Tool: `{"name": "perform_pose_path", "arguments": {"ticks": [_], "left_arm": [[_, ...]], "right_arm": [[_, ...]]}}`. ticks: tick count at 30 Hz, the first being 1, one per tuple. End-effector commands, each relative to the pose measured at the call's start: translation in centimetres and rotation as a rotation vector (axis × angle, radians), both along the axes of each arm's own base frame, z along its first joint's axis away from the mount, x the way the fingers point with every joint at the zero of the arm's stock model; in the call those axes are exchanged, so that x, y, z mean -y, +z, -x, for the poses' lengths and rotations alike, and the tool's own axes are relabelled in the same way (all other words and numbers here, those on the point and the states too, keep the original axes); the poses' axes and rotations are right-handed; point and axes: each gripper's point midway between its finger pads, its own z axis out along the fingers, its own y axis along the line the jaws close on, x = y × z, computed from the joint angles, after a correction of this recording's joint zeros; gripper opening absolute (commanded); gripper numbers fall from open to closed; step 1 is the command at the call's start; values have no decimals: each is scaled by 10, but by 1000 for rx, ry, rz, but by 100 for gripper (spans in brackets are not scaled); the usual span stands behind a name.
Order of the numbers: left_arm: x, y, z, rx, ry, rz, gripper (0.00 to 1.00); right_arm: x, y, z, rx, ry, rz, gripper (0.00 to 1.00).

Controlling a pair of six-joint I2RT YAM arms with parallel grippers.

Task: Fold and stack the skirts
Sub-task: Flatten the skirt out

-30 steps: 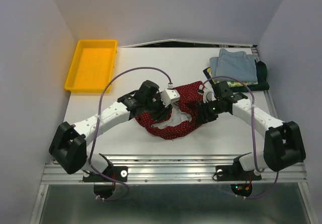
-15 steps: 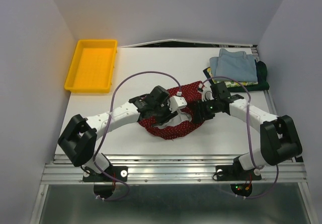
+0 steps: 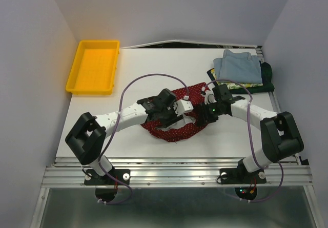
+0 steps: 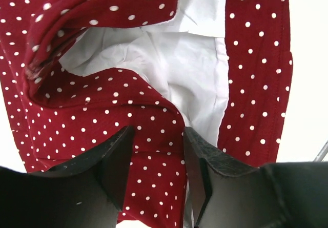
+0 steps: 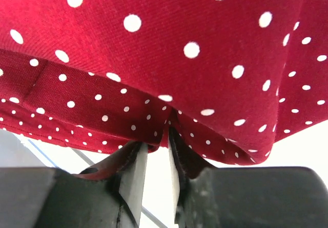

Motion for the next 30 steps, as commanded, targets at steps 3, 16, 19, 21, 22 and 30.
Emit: {"name": "perform_pose_path", "arguments": {"ticks": [3, 16, 19, 21, 22, 30], "left_arm": [[14, 16, -10, 75, -22, 5, 57], [17, 11, -7, 66, -19, 5, 63], [17, 2, -14, 76, 0, -22, 62], [14, -3, -22, 101, 14, -54, 61], [12, -4, -26, 114, 30, -64, 59], [-25, 41, -77, 235, 254, -12, 14]], "right_arm": [[-4, 13, -13, 73, 0, -14, 25], [-5, 19, -12, 89, 3, -25, 18], [-5, 22, -12, 97, -2, -30, 14], [-5, 24, -12, 102, -4, -31, 11], [-5, 25, -12, 101, -3, -33, 10], [8, 37, -18, 162, -37, 34, 1]]}}
